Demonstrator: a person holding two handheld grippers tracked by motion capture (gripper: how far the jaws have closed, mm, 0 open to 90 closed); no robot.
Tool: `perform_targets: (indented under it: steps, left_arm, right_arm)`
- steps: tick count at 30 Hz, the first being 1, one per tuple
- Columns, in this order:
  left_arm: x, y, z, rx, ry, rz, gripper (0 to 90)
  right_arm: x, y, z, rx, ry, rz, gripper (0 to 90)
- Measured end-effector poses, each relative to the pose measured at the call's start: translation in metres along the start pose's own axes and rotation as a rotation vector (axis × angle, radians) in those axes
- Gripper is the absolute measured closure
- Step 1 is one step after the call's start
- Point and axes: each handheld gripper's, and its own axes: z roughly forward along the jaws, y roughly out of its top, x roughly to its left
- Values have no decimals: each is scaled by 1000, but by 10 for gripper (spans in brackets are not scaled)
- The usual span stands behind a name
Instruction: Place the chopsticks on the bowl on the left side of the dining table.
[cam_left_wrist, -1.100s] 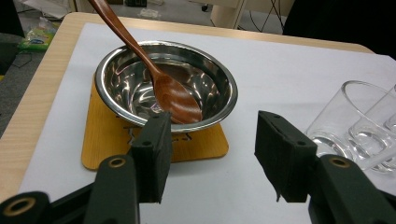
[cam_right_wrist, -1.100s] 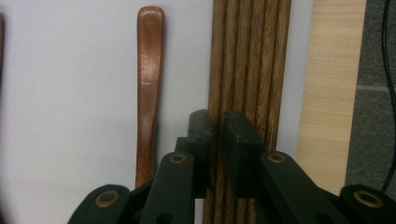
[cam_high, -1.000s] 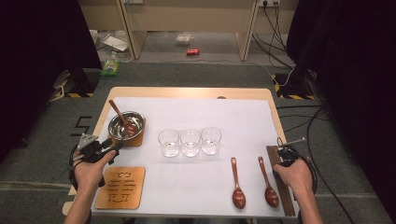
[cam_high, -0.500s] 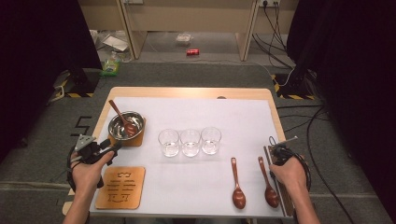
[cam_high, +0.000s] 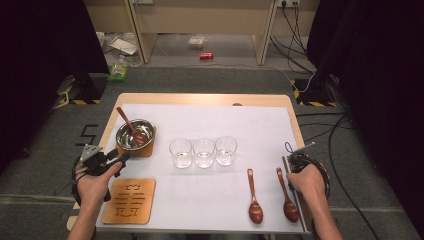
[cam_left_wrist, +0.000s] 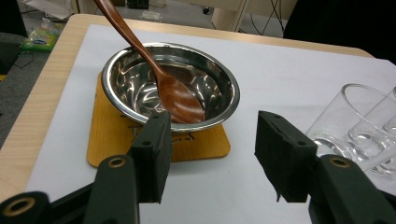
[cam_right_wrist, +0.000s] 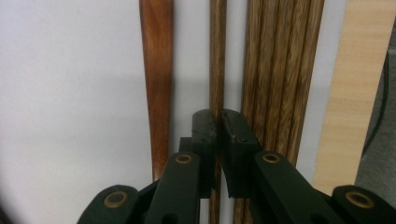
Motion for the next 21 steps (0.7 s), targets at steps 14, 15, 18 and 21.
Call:
perform_targets:
  steps: [14, 15, 18, 21]
  left_arm:
    - [2, 0, -1, -6, 6, -8, 455]
    - [2, -1, -1, -6, 5, -9, 455]
    - [3, 0, -1, -7, 7, -11, 455]
    - [3, 0, -2, -10, 8, -11, 455]
  right_arm:
    - [1, 15, -21, -165, 19, -29, 846]
    - [1, 17, -22, -176, 18, -27, 846]
    - [2, 20, -26, -207, 19, -26, 846]
    - [3, 23, -30, -232, 21, -27, 846]
